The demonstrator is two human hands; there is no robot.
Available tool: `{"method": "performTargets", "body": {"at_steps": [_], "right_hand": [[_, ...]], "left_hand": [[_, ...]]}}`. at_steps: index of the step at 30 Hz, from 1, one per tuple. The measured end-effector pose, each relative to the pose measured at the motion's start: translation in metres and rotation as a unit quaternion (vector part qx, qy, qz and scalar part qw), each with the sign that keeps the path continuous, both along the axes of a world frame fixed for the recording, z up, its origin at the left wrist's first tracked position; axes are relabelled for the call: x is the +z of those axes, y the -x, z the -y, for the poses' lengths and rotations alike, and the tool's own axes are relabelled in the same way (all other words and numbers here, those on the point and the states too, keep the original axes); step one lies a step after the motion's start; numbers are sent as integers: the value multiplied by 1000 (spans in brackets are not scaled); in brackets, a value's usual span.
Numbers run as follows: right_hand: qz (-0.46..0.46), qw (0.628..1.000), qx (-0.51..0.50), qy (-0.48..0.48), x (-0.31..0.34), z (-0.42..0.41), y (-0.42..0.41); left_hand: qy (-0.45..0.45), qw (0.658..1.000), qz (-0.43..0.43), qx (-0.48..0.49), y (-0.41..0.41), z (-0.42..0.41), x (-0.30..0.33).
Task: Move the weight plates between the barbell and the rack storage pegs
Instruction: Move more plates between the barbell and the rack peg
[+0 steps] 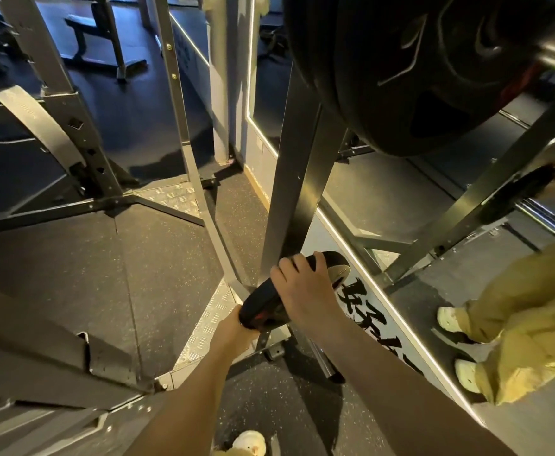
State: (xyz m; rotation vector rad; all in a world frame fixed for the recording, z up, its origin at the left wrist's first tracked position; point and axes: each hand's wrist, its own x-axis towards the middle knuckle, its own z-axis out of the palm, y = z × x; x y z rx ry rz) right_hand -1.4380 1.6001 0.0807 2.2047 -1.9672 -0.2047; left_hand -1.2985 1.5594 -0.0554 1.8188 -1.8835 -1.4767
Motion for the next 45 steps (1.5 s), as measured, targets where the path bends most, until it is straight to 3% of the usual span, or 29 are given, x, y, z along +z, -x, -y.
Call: {"method": "performTargets", "body": {"at_steps": [7,12,16,18,22,26,29,33,37,40,45], "right_hand": [[38,999,-6,7,5,4,25],[104,988,-112,0,3,9,55],[323,905,-274,-32,-14,1,90],[383,866,-311,-73,-22,-1,103],[429,837,-328,-83,-34,-4,113],[393,861,-314,-78,-30,-4,112],[293,908,-291,-73,-16,-2,102],[183,968,-169,-11,2,-10,73],[97,994,-48,-2,6,-14,39],[93,995,-43,-7,1,-15,33],[188,979,-78,-13,-4,-13,53]], "left_hand": [[69,998,-14,-2,-3,-4,14],[108,992,-11,-58,-3,-8,51],[197,973,29,-120,18,-9,92],[218,963,43,-156,33,-6,107],[135,976,19,-170,46,1,110],[78,984,3,-158,37,5,99],[38,991,-42,-122,22,3,86],[-8,993,-114,-37,1,-19,53],[-42,989,-139,4,0,-34,30],[-43,990,-131,6,3,-35,22],[-9,994,-111,14,2,-40,28]]}}
